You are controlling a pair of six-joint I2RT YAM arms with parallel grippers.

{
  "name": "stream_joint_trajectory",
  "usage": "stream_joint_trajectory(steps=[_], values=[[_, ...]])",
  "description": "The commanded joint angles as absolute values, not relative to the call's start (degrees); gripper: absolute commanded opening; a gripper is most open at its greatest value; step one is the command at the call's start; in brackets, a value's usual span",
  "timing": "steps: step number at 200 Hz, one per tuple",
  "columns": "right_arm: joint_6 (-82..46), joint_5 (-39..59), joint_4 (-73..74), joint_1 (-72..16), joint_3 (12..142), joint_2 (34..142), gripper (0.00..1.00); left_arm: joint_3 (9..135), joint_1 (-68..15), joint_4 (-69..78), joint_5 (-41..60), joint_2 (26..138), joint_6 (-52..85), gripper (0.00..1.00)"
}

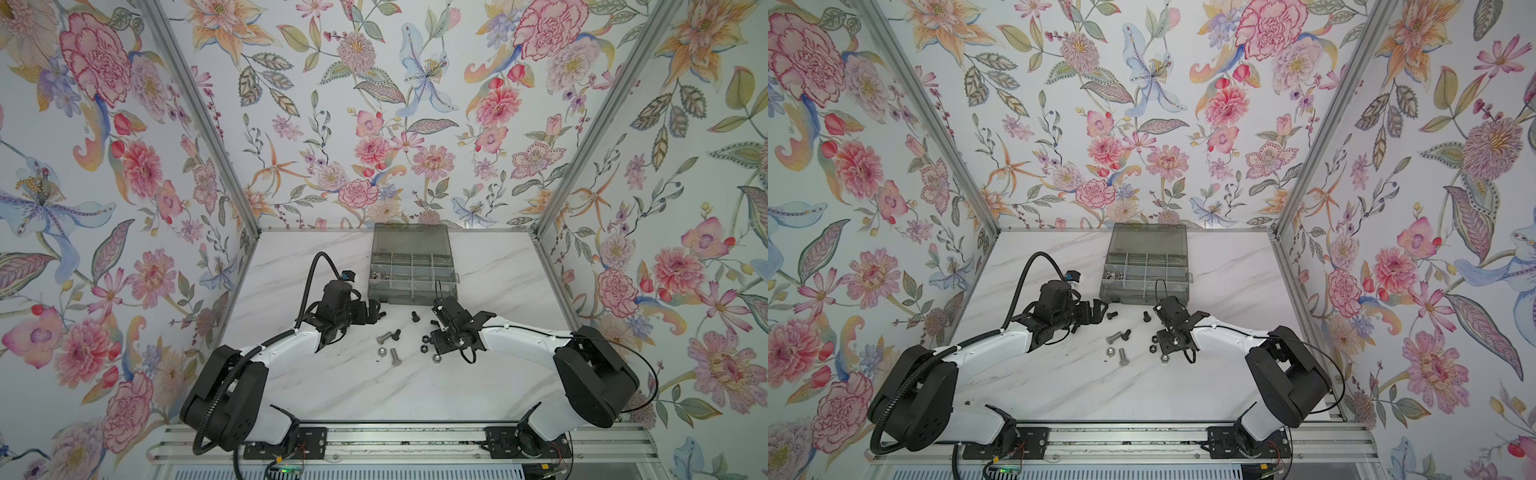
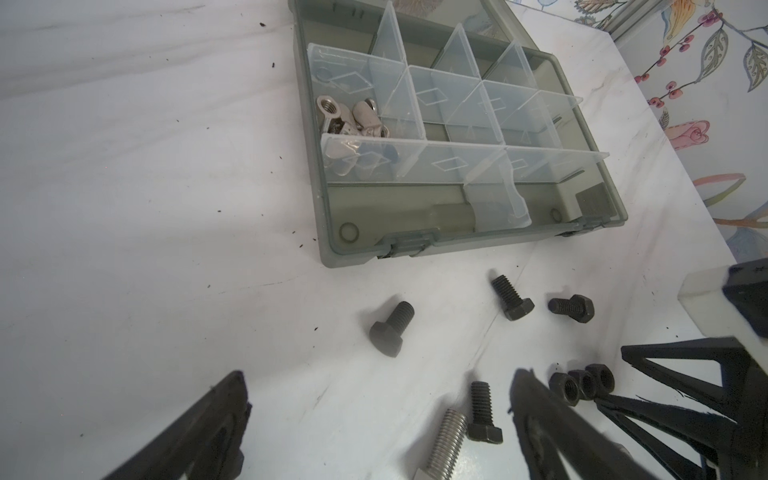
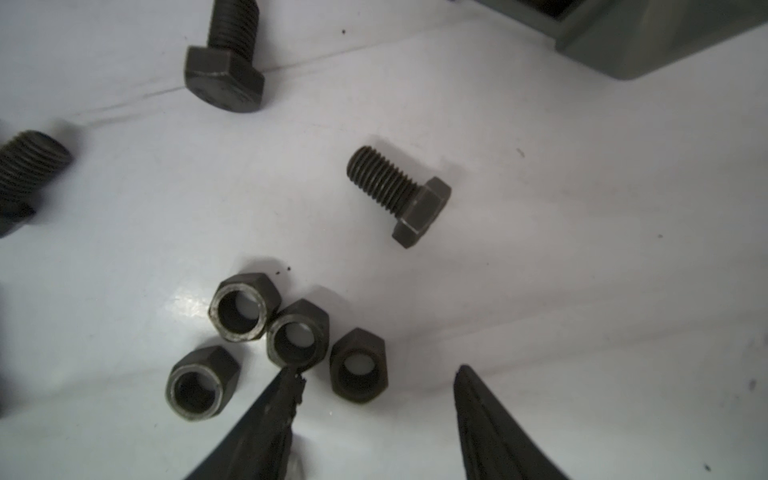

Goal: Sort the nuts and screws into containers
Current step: 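Move the right gripper over a dark hex nut and lower it, then close the right gripper on the dark hex nut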

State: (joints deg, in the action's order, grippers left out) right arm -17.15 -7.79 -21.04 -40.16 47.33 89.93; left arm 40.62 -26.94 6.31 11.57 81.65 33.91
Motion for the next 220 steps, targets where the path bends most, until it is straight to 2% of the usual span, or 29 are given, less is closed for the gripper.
stream_joint_trajectory(steps=[1, 51, 79, 145, 220], values=[[-16.4, -8.0, -20.7, -40.6, 48.0, 92.1, 0.58, 40.0, -26.3, 6.6, 11.5, 80.3, 34.5, 0.99], [-16.7, -7.5, -20.6, -40.4, 47.2, 91.8, 0.43, 39.7, -26.2, 6.5, 11.4, 80.1, 34.6, 0.99], [-16.9, -6.7, -20.5, -39.8, 46.2, 90.9, 0.39, 39.7, -26.2, 6.7, 11.6, 80.0, 34.7, 1.0], [-17.5, -4.7, -20.0, -38.4, 45.2, 90.5, 0.33, 40.0, -26.2, 6.7, 11.8, 80.1, 34.7, 0.99], [-17.1, -2.6, -20.2, -37.4, 43.6, 88.9, 0.32, 40.4, -26.2, 6.5, 11.8, 80.1, 34.8, 0.99]])
